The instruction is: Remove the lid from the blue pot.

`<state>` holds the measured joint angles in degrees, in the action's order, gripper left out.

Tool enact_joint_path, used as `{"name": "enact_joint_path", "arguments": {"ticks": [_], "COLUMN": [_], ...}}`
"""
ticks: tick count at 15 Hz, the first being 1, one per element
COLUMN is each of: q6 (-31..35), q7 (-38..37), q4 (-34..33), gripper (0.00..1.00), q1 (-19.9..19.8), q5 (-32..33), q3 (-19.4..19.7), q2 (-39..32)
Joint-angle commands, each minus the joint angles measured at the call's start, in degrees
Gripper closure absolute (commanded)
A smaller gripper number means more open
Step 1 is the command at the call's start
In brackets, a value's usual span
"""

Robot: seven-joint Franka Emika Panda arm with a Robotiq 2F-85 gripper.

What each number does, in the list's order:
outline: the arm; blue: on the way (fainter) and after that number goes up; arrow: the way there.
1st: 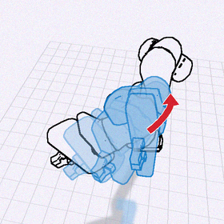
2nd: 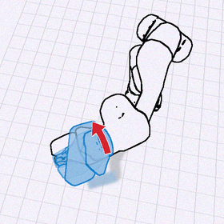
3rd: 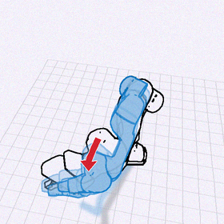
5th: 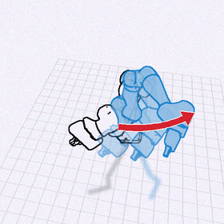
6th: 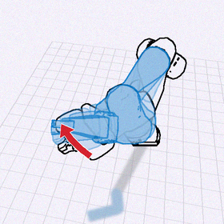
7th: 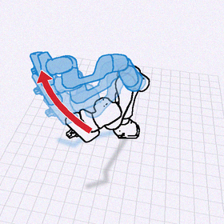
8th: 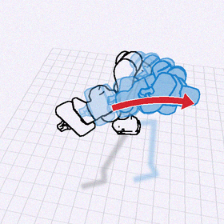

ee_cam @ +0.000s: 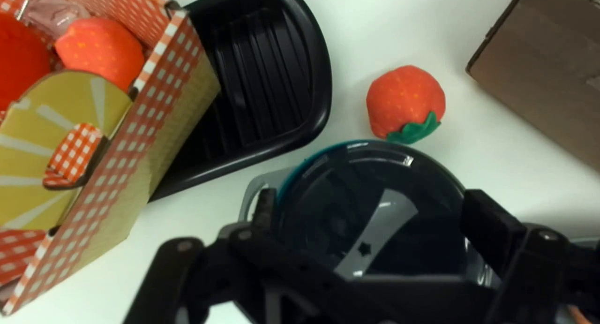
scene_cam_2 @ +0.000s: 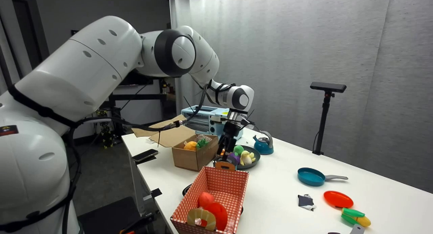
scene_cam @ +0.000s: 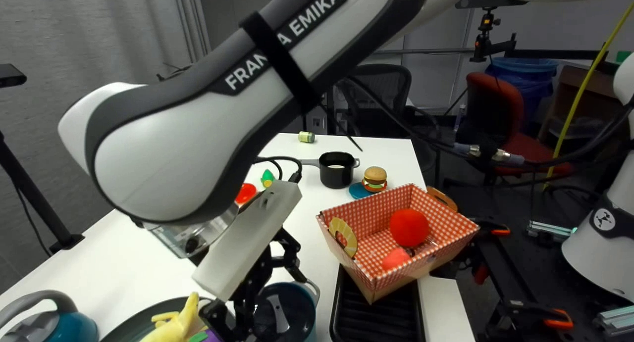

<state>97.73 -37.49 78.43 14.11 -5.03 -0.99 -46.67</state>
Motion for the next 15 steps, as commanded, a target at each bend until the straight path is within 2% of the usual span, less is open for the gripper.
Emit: {"name": "enact_joint_path", "arguments": {"ticks": [1,9,15], "q6": [2.3,7.2,7.4], "q7": [-2.2,-5.8,-5.8], "q4": [6.4,11.2,13.0], "gripper": [0.0,0.0,0.0], "q1": [1.0,2.3,2.3], "q5": [-1.4,0.3,0.8], "q3": [-0.5,0.0,-0.1], "q2": [3.8,6.3,7.4]}}
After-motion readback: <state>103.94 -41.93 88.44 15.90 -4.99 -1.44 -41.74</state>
